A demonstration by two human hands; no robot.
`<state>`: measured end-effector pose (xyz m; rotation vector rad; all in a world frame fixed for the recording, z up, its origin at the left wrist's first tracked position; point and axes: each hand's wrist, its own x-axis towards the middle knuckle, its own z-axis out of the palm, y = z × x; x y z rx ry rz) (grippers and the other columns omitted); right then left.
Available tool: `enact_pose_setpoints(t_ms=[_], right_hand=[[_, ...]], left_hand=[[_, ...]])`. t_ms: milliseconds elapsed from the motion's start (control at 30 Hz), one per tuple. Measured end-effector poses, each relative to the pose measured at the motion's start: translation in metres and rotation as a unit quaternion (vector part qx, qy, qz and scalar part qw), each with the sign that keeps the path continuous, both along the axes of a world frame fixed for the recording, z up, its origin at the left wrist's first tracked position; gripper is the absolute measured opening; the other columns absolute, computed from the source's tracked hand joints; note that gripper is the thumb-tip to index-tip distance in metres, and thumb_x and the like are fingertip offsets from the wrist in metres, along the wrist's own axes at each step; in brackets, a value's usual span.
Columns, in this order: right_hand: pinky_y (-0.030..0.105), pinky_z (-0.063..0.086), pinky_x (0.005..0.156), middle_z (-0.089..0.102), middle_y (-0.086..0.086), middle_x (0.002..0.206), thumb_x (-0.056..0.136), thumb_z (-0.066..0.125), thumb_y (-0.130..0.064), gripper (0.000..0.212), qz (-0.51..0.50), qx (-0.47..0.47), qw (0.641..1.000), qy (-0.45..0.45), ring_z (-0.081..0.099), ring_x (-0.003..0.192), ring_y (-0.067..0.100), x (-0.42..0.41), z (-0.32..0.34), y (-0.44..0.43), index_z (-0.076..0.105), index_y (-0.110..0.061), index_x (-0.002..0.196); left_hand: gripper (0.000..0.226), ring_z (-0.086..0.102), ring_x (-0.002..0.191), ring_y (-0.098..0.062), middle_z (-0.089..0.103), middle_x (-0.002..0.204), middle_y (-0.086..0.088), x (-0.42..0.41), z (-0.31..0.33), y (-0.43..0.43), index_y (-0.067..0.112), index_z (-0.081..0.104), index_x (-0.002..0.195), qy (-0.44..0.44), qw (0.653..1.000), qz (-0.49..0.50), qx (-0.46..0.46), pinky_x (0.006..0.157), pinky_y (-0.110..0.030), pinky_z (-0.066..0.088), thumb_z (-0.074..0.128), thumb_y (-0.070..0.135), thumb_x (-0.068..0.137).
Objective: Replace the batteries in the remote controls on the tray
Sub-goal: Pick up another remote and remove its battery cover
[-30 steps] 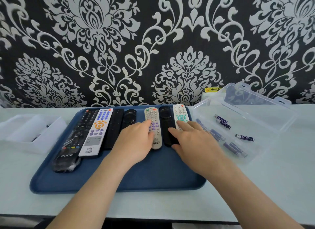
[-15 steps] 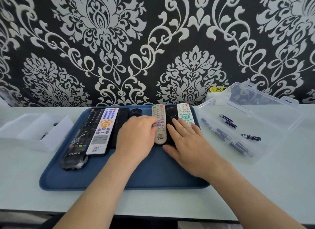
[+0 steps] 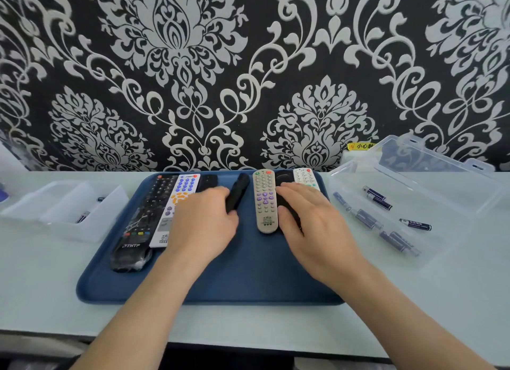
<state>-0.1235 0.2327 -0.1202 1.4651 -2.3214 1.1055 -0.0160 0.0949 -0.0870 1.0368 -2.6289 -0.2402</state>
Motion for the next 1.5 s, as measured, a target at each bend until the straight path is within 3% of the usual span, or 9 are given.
enact_pose_setpoints(t_ms=[100, 200, 333, 500, 667, 800, 933, 1333, 1500], right_hand=[[0.025, 0.044, 0.103, 0.067, -0.003, 0.125, 0.102, 0.050, -0.022, 0.033, 0.051, -0.062, 0.942, -0.326, 0.060, 0.116, 0.009, 0.009, 0.015, 0.001, 0.059, -0.021, 0.134], [0.051, 0.050, 0.101, 0.071, 0.010, 0.119, 0.104, 0.042, -0.032, 0.031, 0.144, -0.131, 0.762, -0.618, 0.064, 0.116, 0.029, 0.012, 0.027, 0.003, 0.064, -0.021, 0.124], [0.053, 0.056, 0.088, 0.070, 0.018, 0.119, 0.106, 0.037, -0.028, 0.035, 0.165, -0.194, 0.656, -0.711, 0.065, 0.115, 0.033, 0.009, 0.033, 0.008, 0.057, -0.009, 0.128], [0.047, 0.058, 0.083, 0.071, 0.021, 0.114, 0.106, 0.036, -0.020, 0.032, 0.159, -0.181, 0.675, -0.698, 0.070, 0.100, 0.029, -0.002, 0.038, 0.015, 0.057, -0.008, 0.127], [0.039, 0.050, 0.069, 0.064, 0.015, 0.080, 0.103, 0.043, -0.033, 0.043, 0.101, -0.165, 0.715, -0.672, 0.057, 0.071, 0.025, -0.001, 0.035, 0.013, 0.054, 0.005, 0.120], [0.027, 0.040, 0.048, 0.055, 0.011, 0.065, 0.103, 0.039, -0.041, 0.052, 0.118, -0.185, 0.743, -0.633, 0.045, 0.049, 0.018, 0.000, 0.037, 0.015, 0.061, 0.006, 0.109], [0.026, 0.049, 0.056, 0.066, 0.012, 0.070, 0.101, 0.041, -0.043, 0.051, 0.131, -0.187, 0.777, -0.586, 0.060, 0.057, 0.019, -0.001, 0.038, 0.016, 0.071, -0.008, 0.082], [0.037, 0.060, 0.075, 0.072, 0.019, 0.087, 0.105, 0.042, -0.016, 0.028, 0.118, -0.170, 0.807, -0.553, 0.070, 0.076, 0.025, 0.004, 0.031, 0.012, 0.063, 0.001, 0.112], [0.034, 0.059, 0.060, 0.068, 0.019, 0.086, 0.102, 0.047, -0.020, 0.023, 0.074, -0.242, 0.709, -0.659, 0.064, 0.069, 0.025, -0.002, 0.041, 0.012, 0.065, -0.005, 0.108]], left_hand=[[0.021, 0.070, 0.072, -0.014, 0.074, 0.075, 0.006, 0.001, 0.018, 0.010, 0.030, 0.064, 0.103, 0.288, 0.914, -0.029, 0.285, 0.069, -0.026, 0.053, 0.066, 0.016, 0.088], [0.028, 0.070, 0.079, -0.020, 0.076, 0.085, -0.006, -0.011, 0.020, 0.041, 0.022, 0.064, 0.108, 0.409, 0.747, -0.097, 0.515, 0.077, -0.037, 0.054, 0.065, 0.005, 0.087], [0.017, 0.067, 0.077, -0.011, 0.071, 0.084, 0.011, -0.026, 0.007, 0.060, 0.026, 0.064, 0.093, 0.370, 0.850, -0.136, 0.349, 0.069, -0.029, 0.054, 0.069, 0.012, 0.086], [0.017, 0.054, 0.098, -0.010, 0.058, 0.100, 0.018, -0.034, 0.003, 0.052, 0.021, 0.063, 0.092, 0.333, 0.922, -0.193, 0.047, 0.070, -0.024, 0.050, 0.072, 0.021, 0.077], [0.029, 0.053, 0.098, -0.011, 0.059, 0.104, 0.014, -0.032, 0.004, 0.050, 0.020, 0.056, 0.096, 0.319, 0.917, -0.240, 0.010, 0.075, -0.031, 0.048, 0.074, 0.019, 0.073], [0.045, 0.059, 0.086, -0.014, 0.058, 0.101, 0.017, -0.032, 0.007, 0.051, 0.033, 0.052, 0.107, 0.338, 0.894, -0.165, 0.242, 0.075, -0.032, 0.051, 0.076, 0.037, 0.069], [0.028, 0.042, 0.049, -0.017, 0.044, 0.059, -0.005, -0.032, 0.011, 0.054, 0.006, 0.057, 0.091, 0.357, 0.721, -0.201, 0.558, 0.050, -0.029, 0.045, 0.061, 0.034, 0.087], [0.023, 0.037, 0.048, -0.010, 0.047, 0.055, 0.006, -0.035, 0.007, 0.055, 0.000, 0.066, 0.107, 0.351, 0.752, -0.158, 0.535, 0.045, -0.023, 0.034, 0.046, 0.011, 0.100], [0.072, 0.034, 0.128, 0.014, 0.035, 0.148, 0.019, -0.032, 0.008, 0.056, 0.032, 0.039, 0.142, 0.215, 0.907, -0.288, 0.221, 0.102, -0.011, 0.034, 0.075, 0.035, 0.080]])
